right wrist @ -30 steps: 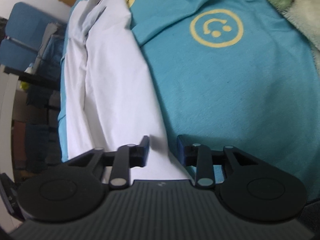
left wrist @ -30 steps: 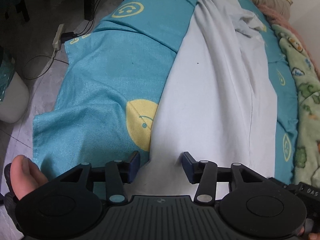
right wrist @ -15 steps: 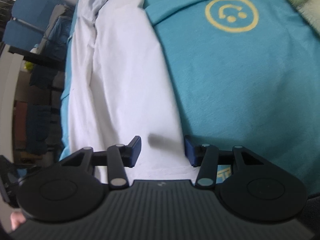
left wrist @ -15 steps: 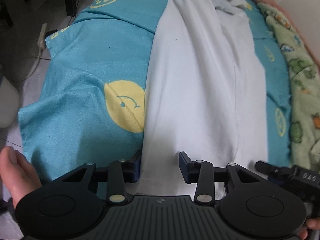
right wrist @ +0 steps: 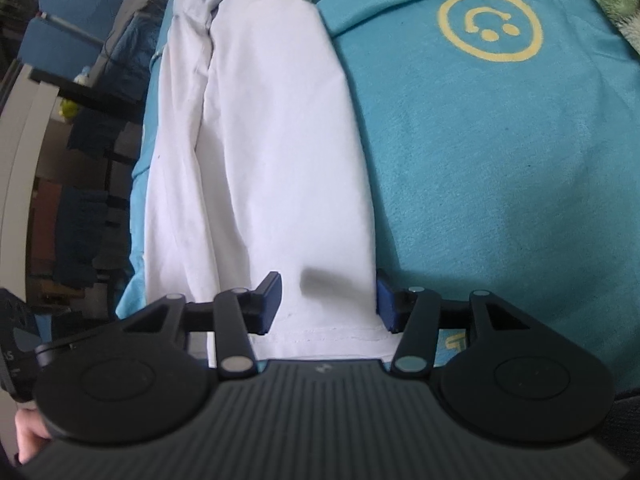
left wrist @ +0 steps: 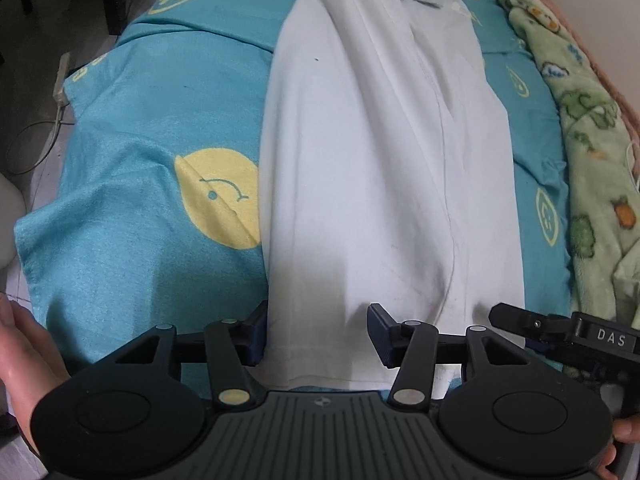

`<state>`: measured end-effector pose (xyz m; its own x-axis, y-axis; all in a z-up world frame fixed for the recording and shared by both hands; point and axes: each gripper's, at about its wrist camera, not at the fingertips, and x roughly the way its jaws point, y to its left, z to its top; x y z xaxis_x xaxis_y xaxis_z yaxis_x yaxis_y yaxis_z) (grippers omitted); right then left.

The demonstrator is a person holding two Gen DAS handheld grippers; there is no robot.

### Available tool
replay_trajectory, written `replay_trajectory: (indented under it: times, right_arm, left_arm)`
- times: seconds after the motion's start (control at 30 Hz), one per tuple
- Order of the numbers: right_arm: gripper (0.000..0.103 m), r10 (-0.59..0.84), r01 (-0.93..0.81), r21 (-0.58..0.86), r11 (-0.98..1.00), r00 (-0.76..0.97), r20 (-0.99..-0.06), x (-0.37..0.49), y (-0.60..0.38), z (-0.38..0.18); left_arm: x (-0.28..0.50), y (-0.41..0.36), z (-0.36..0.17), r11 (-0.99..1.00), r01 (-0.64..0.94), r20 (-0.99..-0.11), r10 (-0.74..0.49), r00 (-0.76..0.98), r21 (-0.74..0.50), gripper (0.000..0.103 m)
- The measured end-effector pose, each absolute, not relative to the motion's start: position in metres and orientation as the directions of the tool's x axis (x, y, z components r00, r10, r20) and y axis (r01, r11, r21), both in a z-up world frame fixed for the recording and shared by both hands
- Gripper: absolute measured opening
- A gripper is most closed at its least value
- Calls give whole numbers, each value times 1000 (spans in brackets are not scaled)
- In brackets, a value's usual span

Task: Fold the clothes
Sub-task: 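Grasp the hem end of the white T-shirt strip with both tools, then lift the hem end and fold it onto the collar end with both tools, then open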

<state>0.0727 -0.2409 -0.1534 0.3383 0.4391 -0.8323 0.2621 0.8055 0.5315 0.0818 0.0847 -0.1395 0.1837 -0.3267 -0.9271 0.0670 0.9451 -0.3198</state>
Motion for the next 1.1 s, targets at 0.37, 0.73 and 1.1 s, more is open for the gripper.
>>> replay_trajectory:
  times: [0.37,0.73,1.1]
  right_arm:
    - [9,248,22,266,964,289,-925,73,-188,-143]
    - [6,423,120,533,838,475,-772,71,-242,-86]
    - [5,422,83,599,797,633,-649,41,-263,-15]
  left_arm:
    - [72,59,-131,961,175,-947,-248,203,-214,23]
    - [62,100,-66,809,24,-730,-542,415,-587,5]
    - [22,139,10,695,-10,-571,-583,578,-719,3]
